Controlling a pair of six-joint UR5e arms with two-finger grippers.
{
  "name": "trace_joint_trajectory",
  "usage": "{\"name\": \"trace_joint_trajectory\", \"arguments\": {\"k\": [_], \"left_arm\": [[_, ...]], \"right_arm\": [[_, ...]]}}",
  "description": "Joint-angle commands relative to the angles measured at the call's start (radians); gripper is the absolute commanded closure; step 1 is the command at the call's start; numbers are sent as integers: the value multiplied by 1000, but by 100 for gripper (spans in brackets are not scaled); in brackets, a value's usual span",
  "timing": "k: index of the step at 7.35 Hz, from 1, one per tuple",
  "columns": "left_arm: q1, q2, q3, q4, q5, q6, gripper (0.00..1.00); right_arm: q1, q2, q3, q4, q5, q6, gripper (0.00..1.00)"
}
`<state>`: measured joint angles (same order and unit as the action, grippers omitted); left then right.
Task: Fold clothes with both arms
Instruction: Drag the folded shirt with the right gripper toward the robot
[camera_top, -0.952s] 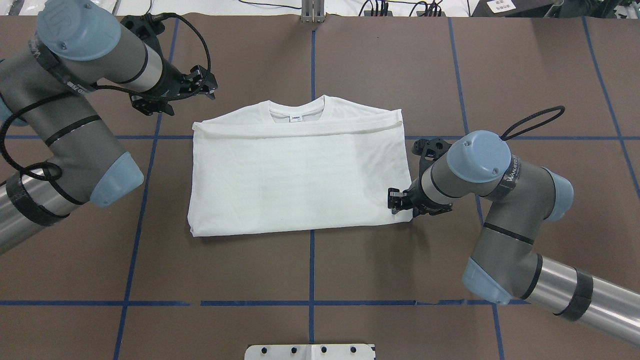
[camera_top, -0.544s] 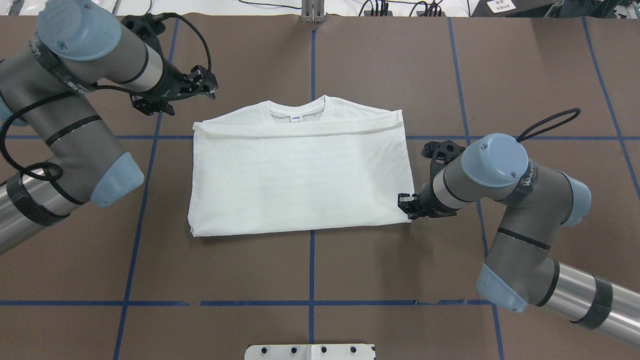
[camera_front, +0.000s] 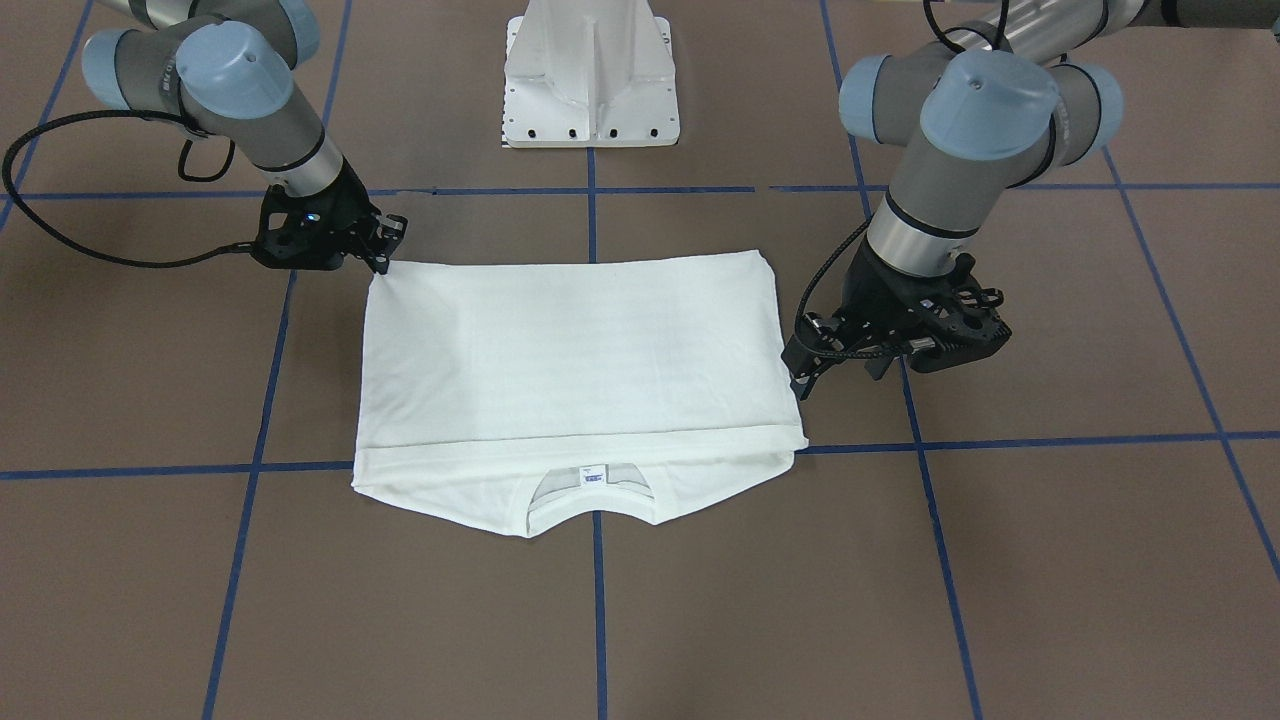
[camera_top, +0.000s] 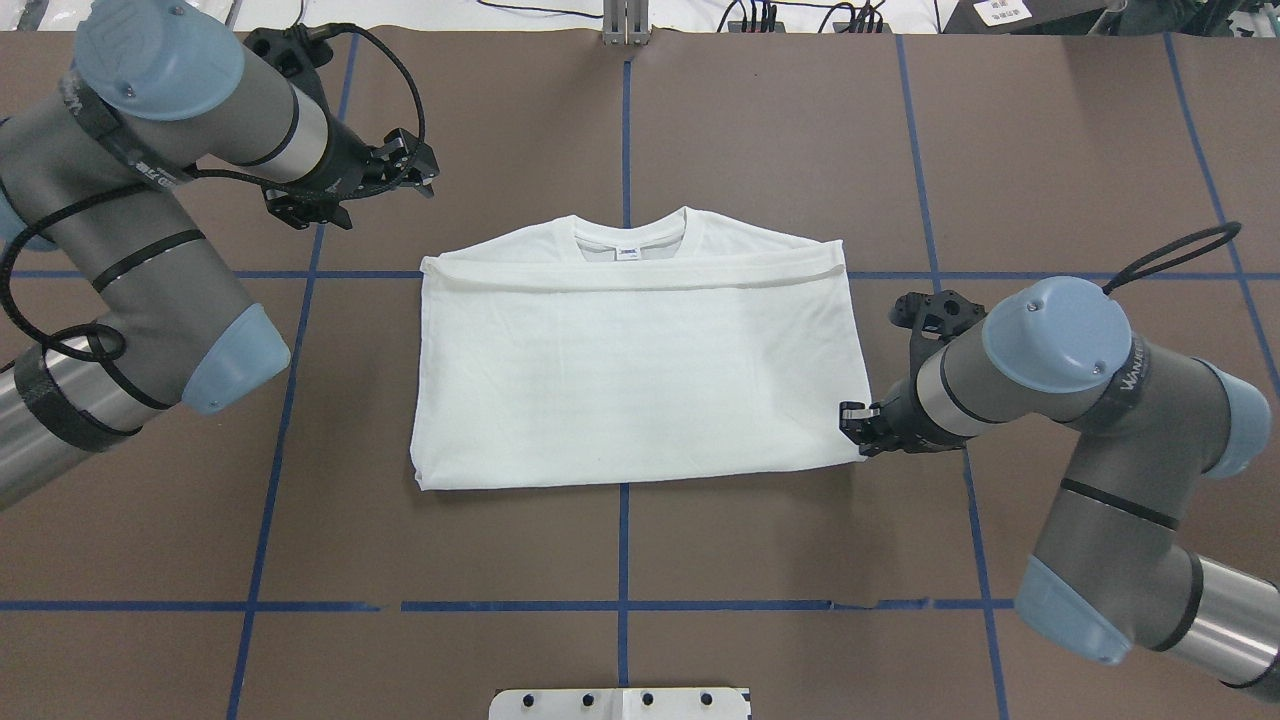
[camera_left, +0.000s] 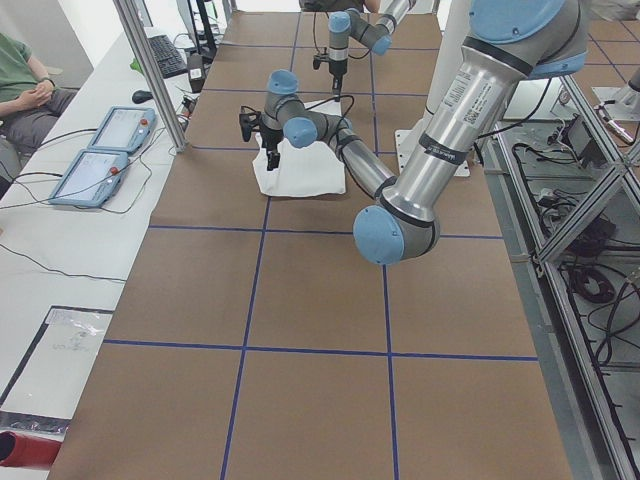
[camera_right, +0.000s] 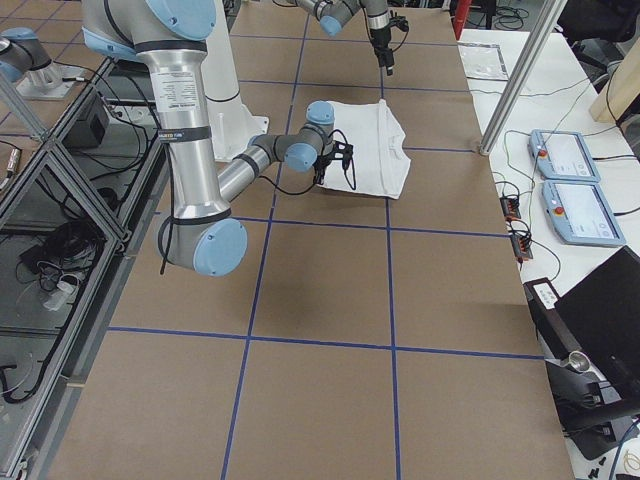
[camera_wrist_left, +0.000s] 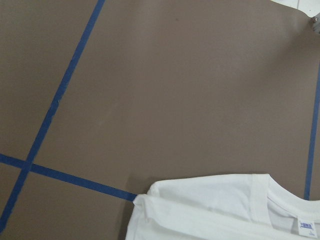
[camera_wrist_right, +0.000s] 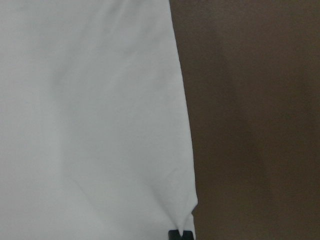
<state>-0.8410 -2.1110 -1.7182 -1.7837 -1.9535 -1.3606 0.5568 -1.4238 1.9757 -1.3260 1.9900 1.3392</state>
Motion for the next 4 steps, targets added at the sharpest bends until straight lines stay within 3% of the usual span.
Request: {"name": "trace_joint_trajectory", "arguments": {"k": [1,3,4], "left_arm": [[2,0,-17,1,11,0,1],[5,2,-38,1,16,0,1],[6,2,-40,1,18,0,1]], "right_arm": [[-47,-139,127,-9,12,0,100],[-118,-260,254,-9,128,0,100],[-191,-333,312,-9,142,0,100]]}}
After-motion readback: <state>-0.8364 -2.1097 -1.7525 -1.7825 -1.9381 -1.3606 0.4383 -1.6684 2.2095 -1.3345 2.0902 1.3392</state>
